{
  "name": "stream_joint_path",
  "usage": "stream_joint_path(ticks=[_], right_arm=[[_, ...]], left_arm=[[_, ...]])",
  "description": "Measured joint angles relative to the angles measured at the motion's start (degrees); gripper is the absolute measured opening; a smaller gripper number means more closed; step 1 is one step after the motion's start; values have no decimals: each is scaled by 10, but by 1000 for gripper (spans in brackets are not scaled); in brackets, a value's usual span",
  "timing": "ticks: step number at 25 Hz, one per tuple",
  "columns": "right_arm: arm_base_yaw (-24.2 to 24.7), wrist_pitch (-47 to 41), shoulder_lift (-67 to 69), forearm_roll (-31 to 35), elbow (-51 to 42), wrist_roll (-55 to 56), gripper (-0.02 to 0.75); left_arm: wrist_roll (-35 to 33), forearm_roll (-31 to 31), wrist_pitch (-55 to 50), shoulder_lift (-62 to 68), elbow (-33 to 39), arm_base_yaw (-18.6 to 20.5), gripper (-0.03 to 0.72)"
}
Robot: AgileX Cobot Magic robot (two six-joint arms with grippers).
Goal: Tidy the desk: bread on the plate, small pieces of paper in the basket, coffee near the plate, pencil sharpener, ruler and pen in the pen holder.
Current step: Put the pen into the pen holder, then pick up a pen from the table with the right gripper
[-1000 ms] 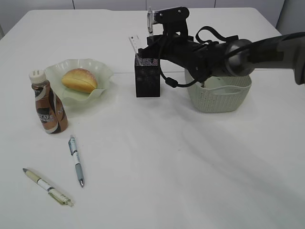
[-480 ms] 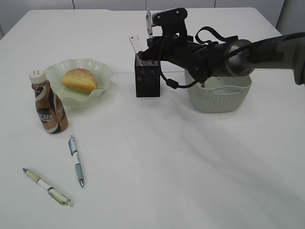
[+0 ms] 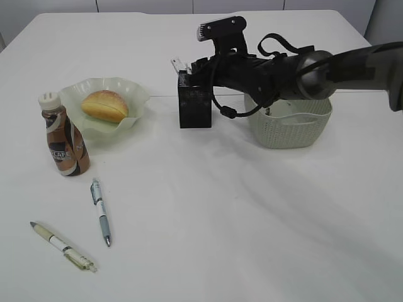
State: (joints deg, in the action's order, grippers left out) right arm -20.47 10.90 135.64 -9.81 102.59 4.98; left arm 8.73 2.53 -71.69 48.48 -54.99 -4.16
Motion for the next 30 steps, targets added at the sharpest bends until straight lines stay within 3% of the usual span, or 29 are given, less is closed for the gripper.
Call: stream_joint_path(ticks=[10, 14, 25, 30], right_arm=[[-1, -130, -90, 1, 7, 18, 397], [-1, -243, -146, 15, 7, 42, 396], [-2, -622, -280, 129, 58, 24, 398], [-39, -696, -292, 137, 67, -27, 396]], left_arm=[[0, 0, 0, 0, 0, 0, 307], [0, 0, 0, 0, 0, 0, 307], [0, 0, 0, 0, 0, 0, 307], [0, 1, 0, 0, 0, 0, 307]])
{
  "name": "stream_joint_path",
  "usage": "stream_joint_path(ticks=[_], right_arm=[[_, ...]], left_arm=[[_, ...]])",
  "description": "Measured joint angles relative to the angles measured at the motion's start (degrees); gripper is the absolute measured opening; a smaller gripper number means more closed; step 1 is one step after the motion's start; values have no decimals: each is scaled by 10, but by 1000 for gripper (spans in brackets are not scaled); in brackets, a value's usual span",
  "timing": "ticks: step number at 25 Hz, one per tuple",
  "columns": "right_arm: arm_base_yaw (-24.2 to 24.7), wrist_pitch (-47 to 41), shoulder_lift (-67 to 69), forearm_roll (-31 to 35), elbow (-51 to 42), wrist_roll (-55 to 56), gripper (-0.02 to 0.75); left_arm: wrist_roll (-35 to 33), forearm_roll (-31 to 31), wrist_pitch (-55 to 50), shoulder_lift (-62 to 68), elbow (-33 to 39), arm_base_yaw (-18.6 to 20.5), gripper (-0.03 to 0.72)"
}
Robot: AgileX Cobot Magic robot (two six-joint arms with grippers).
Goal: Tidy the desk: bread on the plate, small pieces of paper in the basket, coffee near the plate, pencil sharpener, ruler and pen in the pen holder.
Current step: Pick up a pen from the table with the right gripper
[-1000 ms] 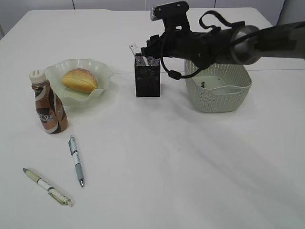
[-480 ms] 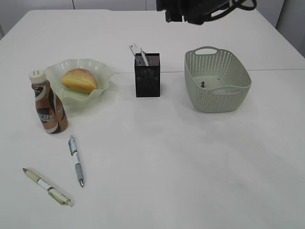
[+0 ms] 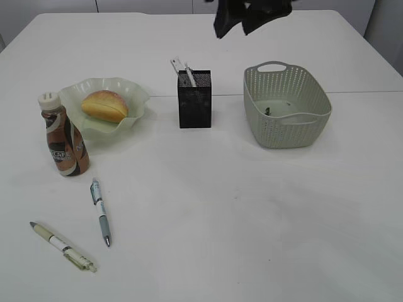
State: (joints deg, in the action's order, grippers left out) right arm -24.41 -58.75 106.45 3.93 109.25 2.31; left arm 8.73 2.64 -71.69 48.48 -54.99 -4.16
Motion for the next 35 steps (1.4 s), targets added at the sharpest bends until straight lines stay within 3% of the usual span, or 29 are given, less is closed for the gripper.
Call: stream_joint_path(ticks=[6, 13, 17, 35], right_arm=[[-74, -75, 0, 4, 0, -11, 396], [-138, -86, 7, 5, 1, 35, 400], [-163, -104, 47, 11, 20, 54, 446], [-179, -120, 210, 34, 111, 76, 469]], left_arm=[[0, 0, 0, 0, 0, 0, 307], [0, 0, 0, 0, 0, 0, 307], [0, 0, 0, 0, 0, 0, 307], [0, 20, 0, 0, 0, 0, 307]])
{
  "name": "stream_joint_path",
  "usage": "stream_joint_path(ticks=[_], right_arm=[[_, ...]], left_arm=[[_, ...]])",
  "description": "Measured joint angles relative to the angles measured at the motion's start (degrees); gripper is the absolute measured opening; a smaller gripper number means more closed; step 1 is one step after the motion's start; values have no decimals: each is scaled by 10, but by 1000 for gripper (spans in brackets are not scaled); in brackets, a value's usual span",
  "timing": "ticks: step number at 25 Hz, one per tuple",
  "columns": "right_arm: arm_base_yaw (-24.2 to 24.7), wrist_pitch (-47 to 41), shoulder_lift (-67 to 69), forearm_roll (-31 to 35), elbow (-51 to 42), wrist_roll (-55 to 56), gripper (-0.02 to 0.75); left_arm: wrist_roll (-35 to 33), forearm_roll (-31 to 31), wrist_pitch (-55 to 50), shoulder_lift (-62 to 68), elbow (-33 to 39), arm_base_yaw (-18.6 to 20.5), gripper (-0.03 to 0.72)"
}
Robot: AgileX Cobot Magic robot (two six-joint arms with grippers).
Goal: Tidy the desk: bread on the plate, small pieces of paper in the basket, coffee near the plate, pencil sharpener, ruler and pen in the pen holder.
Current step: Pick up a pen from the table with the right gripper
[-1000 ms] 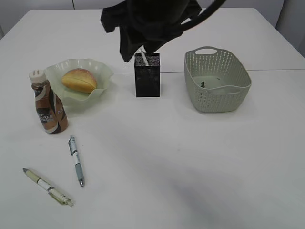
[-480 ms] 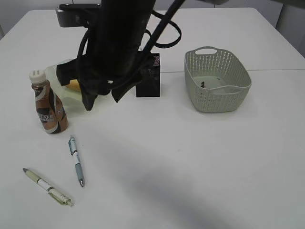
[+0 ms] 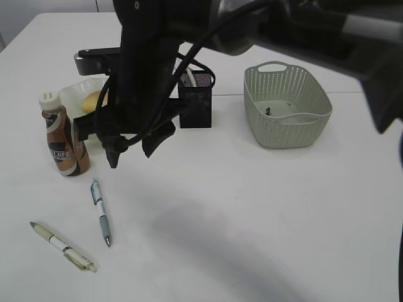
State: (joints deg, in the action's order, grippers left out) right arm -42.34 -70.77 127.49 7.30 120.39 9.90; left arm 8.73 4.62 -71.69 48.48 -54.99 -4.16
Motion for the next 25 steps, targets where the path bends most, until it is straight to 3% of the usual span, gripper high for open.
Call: stream_joint_path(ticks=[10, 25], right_arm=[[-3, 0, 131, 3, 154, 50, 469], [-52, 0, 195, -35, 162, 59, 468]], left_arm=[[0, 1, 0, 0, 0, 0, 307], [0, 1, 0, 0, 0, 0, 307]])
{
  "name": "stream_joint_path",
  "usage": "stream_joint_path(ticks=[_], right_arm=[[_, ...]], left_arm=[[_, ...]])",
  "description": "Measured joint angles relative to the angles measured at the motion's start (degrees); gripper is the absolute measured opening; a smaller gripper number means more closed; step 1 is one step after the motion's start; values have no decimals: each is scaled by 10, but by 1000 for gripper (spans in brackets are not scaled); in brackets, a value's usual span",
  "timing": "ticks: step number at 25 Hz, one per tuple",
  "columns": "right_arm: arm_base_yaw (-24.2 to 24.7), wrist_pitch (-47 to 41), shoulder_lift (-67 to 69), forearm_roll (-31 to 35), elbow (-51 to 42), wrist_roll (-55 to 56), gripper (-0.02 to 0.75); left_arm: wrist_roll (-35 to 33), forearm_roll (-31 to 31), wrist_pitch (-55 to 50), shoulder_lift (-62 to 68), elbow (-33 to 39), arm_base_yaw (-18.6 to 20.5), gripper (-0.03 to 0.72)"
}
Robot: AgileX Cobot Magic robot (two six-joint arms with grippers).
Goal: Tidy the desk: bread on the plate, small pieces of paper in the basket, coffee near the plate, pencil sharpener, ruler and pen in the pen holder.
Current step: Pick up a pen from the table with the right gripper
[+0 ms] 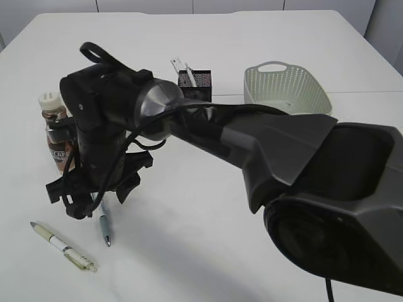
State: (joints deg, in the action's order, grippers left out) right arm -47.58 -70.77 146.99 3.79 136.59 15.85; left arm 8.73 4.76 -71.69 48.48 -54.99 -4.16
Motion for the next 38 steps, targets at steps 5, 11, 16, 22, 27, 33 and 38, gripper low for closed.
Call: stream_joint_path(ticks=[5, 11, 16, 22, 27, 33, 38], right_arm=[[-6, 0, 4, -14, 1, 5, 468], [-6, 0, 8, -20, 5, 13, 469], [-7, 0, 22, -16, 16, 17, 468], [-8, 0, 49, -13, 44, 18, 469], [-10, 0, 51, -14, 46, 18, 469], [-10, 0, 53, -29, 47, 19, 468], [-10, 0, 61, -33, 48, 18, 469]], left_arm=[[0, 0, 0, 0, 0, 0, 307], [0, 1, 0, 0, 0, 0, 307], [0, 1, 0, 0, 0, 0, 307], [0, 1, 0, 0, 0, 0, 307], [0, 1, 0, 0, 0, 0, 307], [0, 1, 0, 0, 0, 0, 307], [0, 1, 0, 0, 0, 0, 307]])
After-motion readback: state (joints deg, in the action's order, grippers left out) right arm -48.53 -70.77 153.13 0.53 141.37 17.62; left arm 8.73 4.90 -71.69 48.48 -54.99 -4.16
